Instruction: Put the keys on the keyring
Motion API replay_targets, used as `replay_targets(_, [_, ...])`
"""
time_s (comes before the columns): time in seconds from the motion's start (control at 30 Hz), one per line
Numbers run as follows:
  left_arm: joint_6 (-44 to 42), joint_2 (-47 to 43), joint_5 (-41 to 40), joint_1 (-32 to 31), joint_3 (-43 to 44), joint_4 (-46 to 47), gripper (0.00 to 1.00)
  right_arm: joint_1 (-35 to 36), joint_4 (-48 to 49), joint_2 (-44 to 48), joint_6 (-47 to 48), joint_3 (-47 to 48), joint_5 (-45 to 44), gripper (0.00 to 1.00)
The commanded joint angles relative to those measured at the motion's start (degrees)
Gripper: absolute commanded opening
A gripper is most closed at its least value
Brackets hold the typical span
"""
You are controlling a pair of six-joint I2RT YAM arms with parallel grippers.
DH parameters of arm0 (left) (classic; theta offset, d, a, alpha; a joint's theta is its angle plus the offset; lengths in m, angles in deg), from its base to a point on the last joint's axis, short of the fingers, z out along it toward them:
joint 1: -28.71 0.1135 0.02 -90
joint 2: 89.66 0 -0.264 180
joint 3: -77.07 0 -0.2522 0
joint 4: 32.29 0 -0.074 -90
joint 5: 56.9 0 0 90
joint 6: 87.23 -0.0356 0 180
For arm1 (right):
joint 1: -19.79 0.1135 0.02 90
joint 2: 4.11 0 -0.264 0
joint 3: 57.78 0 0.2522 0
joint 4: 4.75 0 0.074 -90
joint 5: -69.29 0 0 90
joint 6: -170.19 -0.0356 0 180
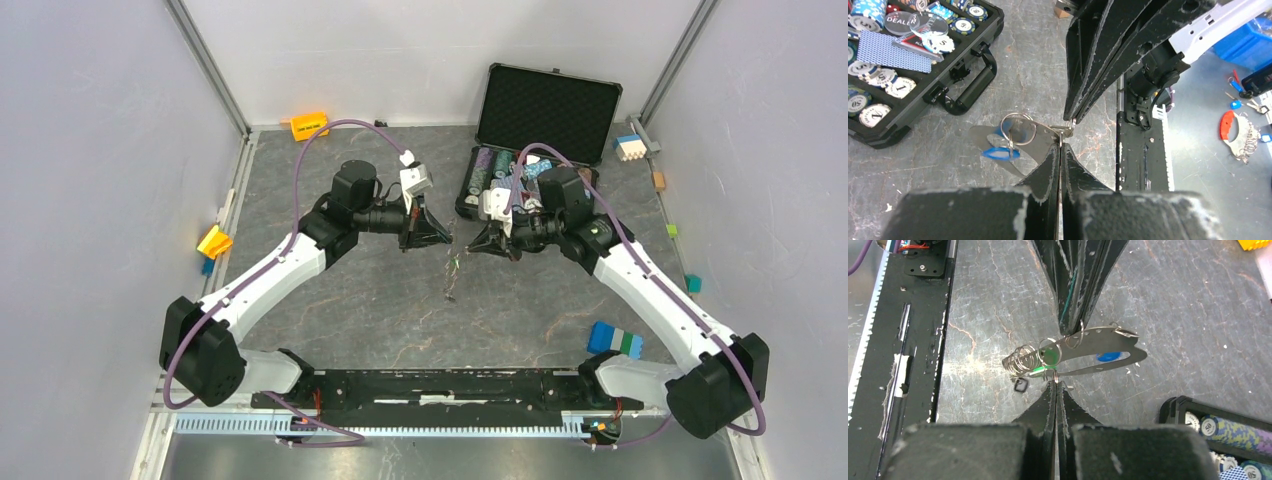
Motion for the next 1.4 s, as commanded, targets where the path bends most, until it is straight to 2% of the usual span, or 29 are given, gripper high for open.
replay_targets(0.0, [-7.0, -0.4, 3.2, -0.6, 2.0, -0.2, 0.02, 0.5, 1.1, 1.1, -2.1, 4.0, -1.2, 0.0])
replay_targets(0.2, [-13.8, -0.9, 3.5, -1.6, 1.4, -2.7, 0.02, 0.8, 2.7, -0.2, -7.6, 4.9, 2.2, 0.0])
replay_targets(0.4, [-16.1, -1.0, 2.8, -2.2, 1.4, -4.0, 0.02, 1.9, 2.5, -0.8, -8.3, 4.7, 3.6, 0.0])
replay_targets(1.37, [-15.6, -1.6, 2.9, -2.9, 1.4, -4.3, 0.02, 3.9, 6.5, -2.0, -13.5, 2.9, -6.2, 0.0])
